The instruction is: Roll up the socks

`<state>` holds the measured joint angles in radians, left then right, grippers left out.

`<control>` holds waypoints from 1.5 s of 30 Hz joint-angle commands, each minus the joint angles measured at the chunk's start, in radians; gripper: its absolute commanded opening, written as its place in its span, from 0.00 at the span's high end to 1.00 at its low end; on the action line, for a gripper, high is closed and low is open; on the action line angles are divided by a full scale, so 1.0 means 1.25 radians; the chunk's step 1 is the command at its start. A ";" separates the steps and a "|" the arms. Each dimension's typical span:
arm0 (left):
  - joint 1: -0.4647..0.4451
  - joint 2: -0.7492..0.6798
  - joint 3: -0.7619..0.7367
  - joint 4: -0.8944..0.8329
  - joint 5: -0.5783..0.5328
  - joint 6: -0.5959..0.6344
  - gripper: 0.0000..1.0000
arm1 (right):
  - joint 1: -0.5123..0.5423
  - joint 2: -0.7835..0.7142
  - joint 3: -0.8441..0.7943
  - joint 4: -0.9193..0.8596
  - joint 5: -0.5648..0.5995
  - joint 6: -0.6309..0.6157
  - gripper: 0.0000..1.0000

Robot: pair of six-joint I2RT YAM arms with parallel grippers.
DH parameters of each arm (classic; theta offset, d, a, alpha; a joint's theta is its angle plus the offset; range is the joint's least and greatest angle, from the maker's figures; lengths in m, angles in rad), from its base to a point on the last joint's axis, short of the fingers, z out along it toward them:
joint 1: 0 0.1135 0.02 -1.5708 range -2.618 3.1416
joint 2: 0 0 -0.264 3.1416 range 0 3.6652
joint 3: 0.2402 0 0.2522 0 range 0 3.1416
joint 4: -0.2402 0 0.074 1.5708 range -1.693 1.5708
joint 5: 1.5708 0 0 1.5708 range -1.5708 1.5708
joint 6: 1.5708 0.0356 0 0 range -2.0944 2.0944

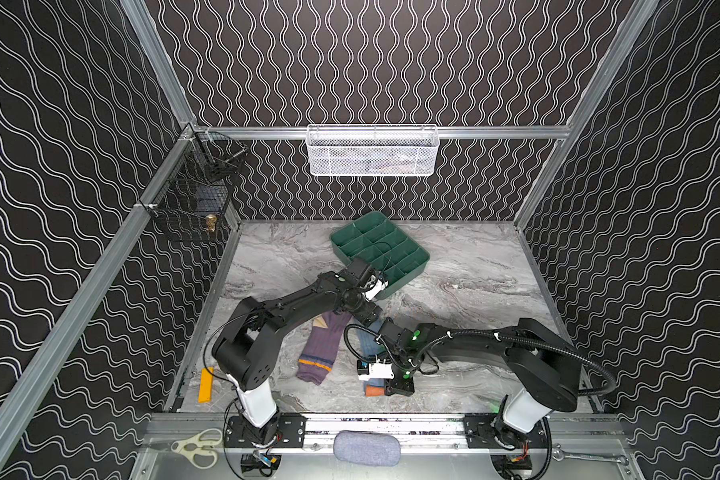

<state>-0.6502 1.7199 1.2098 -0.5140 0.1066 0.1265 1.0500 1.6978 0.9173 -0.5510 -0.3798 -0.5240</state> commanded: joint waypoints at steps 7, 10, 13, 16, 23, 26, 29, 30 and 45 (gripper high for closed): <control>0.018 -0.412 -0.069 0.036 -0.163 0.064 0.17 | -0.030 0.034 0.042 -0.074 -0.022 -0.020 1.00; 0.021 -0.611 -0.170 0.120 -0.102 0.080 0.13 | -0.041 0.052 0.055 -0.086 -0.031 -0.022 1.00; 0.020 -0.746 -0.230 0.149 0.118 0.156 0.11 | -0.057 0.064 0.056 -0.079 -0.043 -0.023 1.00; 0.017 -0.788 -0.251 0.104 0.259 0.240 0.11 | -0.077 0.082 0.060 -0.075 -0.066 -0.024 1.00; -0.070 -0.732 -0.367 0.098 0.197 0.321 0.14 | -0.116 0.189 0.097 -0.086 -0.074 -0.023 1.00; -0.233 -0.690 -0.427 0.112 0.032 0.352 0.14 | -0.128 0.198 0.085 -0.044 -0.047 -0.013 1.00; -0.364 -0.621 -0.481 0.147 -0.105 0.358 0.13 | -0.135 0.194 0.072 -0.013 -0.016 -0.012 1.00; -0.387 -0.594 -0.488 0.152 -0.126 0.362 0.13 | -0.136 0.192 0.070 -0.008 -0.009 -0.013 1.00; -0.462 -0.240 -0.460 0.266 -0.237 0.337 0.25 | -0.158 0.181 0.077 -0.010 -0.025 -0.028 1.00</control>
<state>-1.2308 1.3846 0.6380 -0.1562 -0.1764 0.5766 0.8474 1.9083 1.0229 -0.6441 -0.7086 -0.4255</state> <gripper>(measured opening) 0.754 0.092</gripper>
